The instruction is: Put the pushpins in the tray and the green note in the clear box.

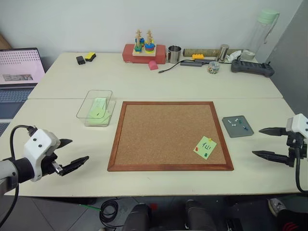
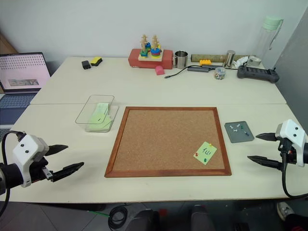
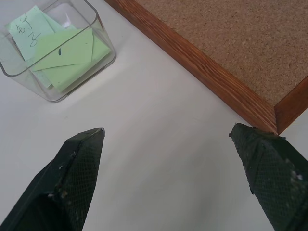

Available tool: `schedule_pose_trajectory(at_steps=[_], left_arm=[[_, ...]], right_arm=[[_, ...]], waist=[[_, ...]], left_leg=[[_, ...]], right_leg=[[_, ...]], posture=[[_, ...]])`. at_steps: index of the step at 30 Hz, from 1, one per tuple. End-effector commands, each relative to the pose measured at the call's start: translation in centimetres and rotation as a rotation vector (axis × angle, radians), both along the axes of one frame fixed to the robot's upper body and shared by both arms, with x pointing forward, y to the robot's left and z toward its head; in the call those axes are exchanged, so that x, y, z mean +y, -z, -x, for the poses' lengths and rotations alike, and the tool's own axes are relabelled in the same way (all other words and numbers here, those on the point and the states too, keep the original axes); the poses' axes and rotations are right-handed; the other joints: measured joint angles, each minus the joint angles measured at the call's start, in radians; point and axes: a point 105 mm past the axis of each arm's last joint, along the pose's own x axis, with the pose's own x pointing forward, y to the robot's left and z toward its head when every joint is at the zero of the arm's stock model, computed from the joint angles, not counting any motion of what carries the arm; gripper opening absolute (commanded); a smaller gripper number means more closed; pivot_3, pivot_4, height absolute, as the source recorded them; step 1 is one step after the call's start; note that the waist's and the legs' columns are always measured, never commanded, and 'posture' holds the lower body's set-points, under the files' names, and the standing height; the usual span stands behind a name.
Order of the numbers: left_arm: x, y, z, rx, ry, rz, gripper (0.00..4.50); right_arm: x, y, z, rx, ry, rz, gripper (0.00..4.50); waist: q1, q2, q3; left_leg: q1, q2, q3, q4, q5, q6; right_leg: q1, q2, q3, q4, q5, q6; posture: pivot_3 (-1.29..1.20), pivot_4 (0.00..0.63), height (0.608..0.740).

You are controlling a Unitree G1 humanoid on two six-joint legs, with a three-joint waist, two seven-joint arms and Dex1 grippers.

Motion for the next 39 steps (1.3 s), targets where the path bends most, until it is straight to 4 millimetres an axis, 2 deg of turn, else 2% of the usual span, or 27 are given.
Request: schedule_pose_trajectory(at_steps=[1,17,24,30,33,39], left_arm=[[0.2,-1.4,-0.4,-0.058,0.004,-0.017,4.45],[-0.4,-1.8,-1.2,-0.058,0.024,-0.003,4.45],[-2.4,-2.5,-1.7,-0.075,0.110,0.011,4.45],[-5.1,-3.3,-2.2,-0.086,0.222,0.051,4.45],[-7.0,-3.4,-2.3,-0.079,0.312,0.057,4.05],[-11.8,-2.3,-3.1,-0.071,0.486,0.085,2.89]], right_arm=[[0.0,-0.9,-0.3,-0.042,-0.017,0.024,4.50],[0.6,-1.1,-0.9,-0.062,-0.025,0.010,4.50],[0.8,-1.2,-1.2,-0.075,-0.014,0.001,4.50],[1.2,-1.1,-1.0,-0.075,-0.013,-0.012,4.50],[1.8,-1.1,-0.8,-0.072,-0.023,-0.022,4.50],[3.4,-1.2,-0.8,-0.071,-0.062,-0.052,4.50]], waist=[[0.000,0.000,0.000],[0.000,0.000,0.000],[0.000,0.000,0.000],[0.000,0.000,0.000],[0.000,0.000,0.000],[0.000,0.000,0.000]], left_leg=[[0.000,0.000,0.000,0.000,0.000,0.000],[0.000,0.000,0.000,0.000,0.000,0.000],[0.000,0.000,0.000,0.000,0.000,0.000],[0.000,-0.001,0.000,0.001,0.000,0.000],[0.000,-0.001,0.000,0.001,0.000,0.000],[0.000,-0.001,0.000,0.001,0.000,0.000]], right_leg=[[0.000,0.000,0.000,0.000,0.000,0.000],[0.000,0.000,0.000,0.000,0.000,0.000],[0.000,0.000,0.000,0.000,0.000,0.000],[0.000,0.000,0.000,0.001,0.000,0.000],[0.000,0.000,0.000,0.001,0.000,0.000],[0.000,0.000,0.000,0.001,0.001,0.001]], posture=[[0.00,0.150,0.740],[0.00,0.150,0.740],[0.00,0.150,0.740],[0.00,0.150,0.740],[0.00,0.150,0.740],[0.00,0.150,0.740]])
